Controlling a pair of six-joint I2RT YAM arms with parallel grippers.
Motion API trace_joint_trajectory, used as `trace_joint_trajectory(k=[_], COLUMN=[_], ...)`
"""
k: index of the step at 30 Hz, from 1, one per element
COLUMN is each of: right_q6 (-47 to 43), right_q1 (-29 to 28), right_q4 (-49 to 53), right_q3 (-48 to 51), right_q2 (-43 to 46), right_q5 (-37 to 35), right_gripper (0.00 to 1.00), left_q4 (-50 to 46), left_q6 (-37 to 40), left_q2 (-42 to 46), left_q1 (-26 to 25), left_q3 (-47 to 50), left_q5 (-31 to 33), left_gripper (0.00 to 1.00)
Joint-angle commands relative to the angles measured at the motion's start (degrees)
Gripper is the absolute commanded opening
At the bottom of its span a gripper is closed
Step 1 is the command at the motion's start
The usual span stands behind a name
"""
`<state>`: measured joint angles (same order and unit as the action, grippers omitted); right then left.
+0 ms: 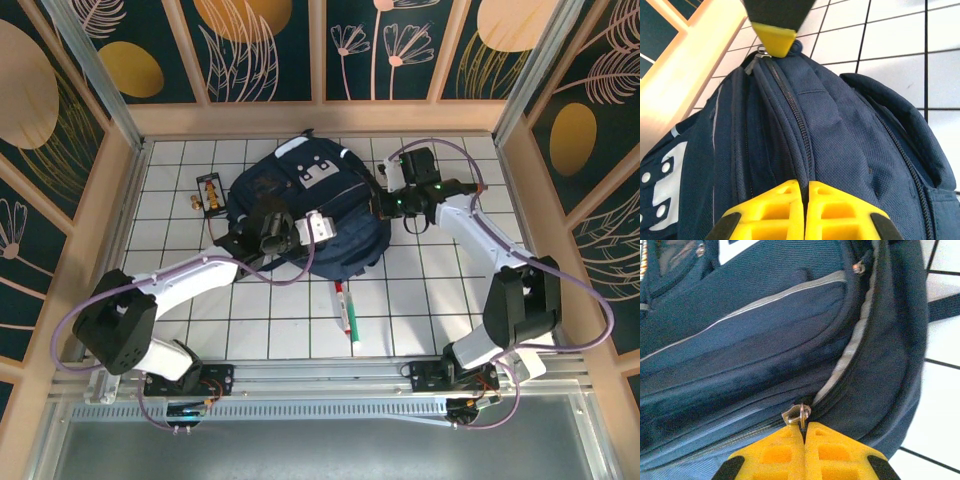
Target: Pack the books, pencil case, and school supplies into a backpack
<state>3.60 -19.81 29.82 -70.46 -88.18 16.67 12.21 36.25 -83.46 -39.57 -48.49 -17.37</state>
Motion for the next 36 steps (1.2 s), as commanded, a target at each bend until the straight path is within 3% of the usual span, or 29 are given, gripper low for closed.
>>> trace_joint_trajectory(k=[1, 8, 12, 13, 14, 15, 21, 29, 33, 36], right_q6=[2.45, 0.72, -1.86, -1.39, -0.59, 0.01, 1.11, 2.73, 4.55, 6.30], right_q1=[2.54, 5.64, 5.60, 5.59, 5.65, 5.60, 5.65, 6.16, 9.23, 12.72], right_q4=[-9.26, -9.43, -10.44, -11.58, -12.97, -14.27, -14.09, -13.18, -11.60, -11.32], right_q3=[-0.12, -5.84, -7.24, -6.59, -5.59, -4.67, -5.12, -6.74, -8.28, -7.99], right_q2=[-3.05, -12.60, -13.48, -12.80, -11.77, -10.82, -8.55, -5.40, -4.39, -2.66], right_q5=[-11.52, -11.75, 3.45, 6.58, 9.52, 11.65, 17.29, 14.99, 9.94, 8.21], right_gripper=[0.00, 0.00, 0.00, 0.00, 0.00, 0.00, 0.00, 0.00, 0.00, 0.00], left_q4=[-0.32, -2.54, -2.81, -3.33, -3.46, -3.46, -5.60, -3.92, -5.12, -5.13], left_q6=[5.79, 5.77, 3.32, 2.44, 0.87, -0.64, -7.83, -11.24, -9.21, -6.50], left_q2=[4.35, 6.70, 7.45, 7.21, 6.82, 6.26, -2.09, -10.48, -14.11, -17.27], left_q1=[1.51, 4.23, 4.19, 4.17, 4.24, 4.24, 3.05, 0.06, -0.05, -0.04], left_q3=[4.25, 6.82, 7.50, 6.92, 6.06, 4.96, -5.84, -14.15, -17.18, -18.50], left_q5=[-2.16, -3.82, -2.55, -2.82, -3.38, -4.44, -8.56, -6.86, -5.76, -0.97], left_gripper=[0.00, 0.00, 0.00, 0.17, 0.43, 0.51, 0.67, 0.73, 0.74, 0.72])
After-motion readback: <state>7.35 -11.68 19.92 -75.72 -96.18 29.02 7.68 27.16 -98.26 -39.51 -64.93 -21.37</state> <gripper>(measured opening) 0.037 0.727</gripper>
